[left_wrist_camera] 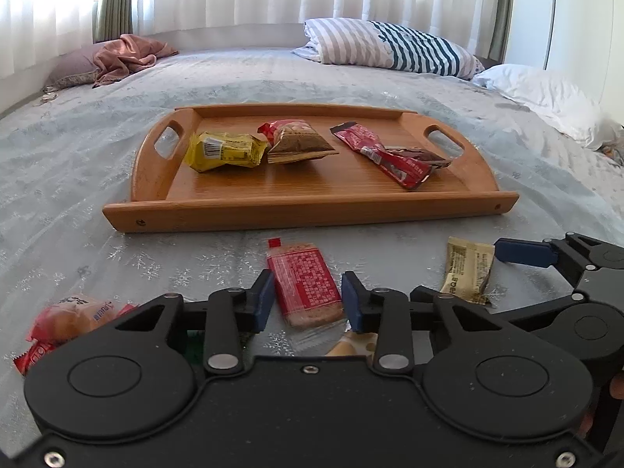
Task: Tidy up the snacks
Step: 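Grasp the red-and-white bar pack with the left tool while the right tool grasps the gold wrapper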
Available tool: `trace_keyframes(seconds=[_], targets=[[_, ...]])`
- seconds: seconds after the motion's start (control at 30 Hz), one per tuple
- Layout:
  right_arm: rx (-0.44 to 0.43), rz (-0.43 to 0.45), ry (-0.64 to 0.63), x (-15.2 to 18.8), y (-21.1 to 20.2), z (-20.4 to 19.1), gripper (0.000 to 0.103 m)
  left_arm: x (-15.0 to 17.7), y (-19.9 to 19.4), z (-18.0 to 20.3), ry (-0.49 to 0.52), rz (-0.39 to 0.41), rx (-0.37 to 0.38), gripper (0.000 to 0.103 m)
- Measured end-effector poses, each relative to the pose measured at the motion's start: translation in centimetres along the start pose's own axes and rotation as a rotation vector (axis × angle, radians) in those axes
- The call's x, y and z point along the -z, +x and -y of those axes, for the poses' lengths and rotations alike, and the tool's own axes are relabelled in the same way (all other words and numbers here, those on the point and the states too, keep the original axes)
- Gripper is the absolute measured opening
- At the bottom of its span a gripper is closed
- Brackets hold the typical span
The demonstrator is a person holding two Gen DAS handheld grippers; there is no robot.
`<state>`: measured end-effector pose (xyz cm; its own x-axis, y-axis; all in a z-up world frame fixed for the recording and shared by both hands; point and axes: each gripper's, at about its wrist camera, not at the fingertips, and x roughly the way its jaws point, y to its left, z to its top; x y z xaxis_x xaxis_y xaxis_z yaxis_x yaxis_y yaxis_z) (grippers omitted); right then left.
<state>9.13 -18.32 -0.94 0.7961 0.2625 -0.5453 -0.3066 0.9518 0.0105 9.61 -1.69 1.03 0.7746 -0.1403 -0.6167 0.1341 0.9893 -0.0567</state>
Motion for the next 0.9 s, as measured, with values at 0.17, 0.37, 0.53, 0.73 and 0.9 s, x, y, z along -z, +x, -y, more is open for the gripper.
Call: trace_keyframes(seconds=[0.17,0.37,0.53,0.73,0.9], targets=[[0.0,0.006,0.006,0.0,-0.1,0.0,0.101,0.1,-0.3,0.2,0.006,0.011,-0.005,0.034],[0.016,0.047,0.017,0.2,-0.7,0.1,0.101,0.1,-0.7,0.0,0.001,0.021,-0.003,0.034],[0.021,0.054,0.019,0.2,-0.8,0.2,0.098,0.2,-0.4,0.1,0.02,0.013,-0.024,0.036],[0.022,0.043,0.012,0.2,-0.6,0.1,0.093,0.3,0.6,0.8,0.057,-0.002,-0.06,0.04],[0.02,0.05,0.015,0.2,-0.7,0.1,0.09,0.4,0.7,1.0,0.052,0.001,-0.062,0.033]])
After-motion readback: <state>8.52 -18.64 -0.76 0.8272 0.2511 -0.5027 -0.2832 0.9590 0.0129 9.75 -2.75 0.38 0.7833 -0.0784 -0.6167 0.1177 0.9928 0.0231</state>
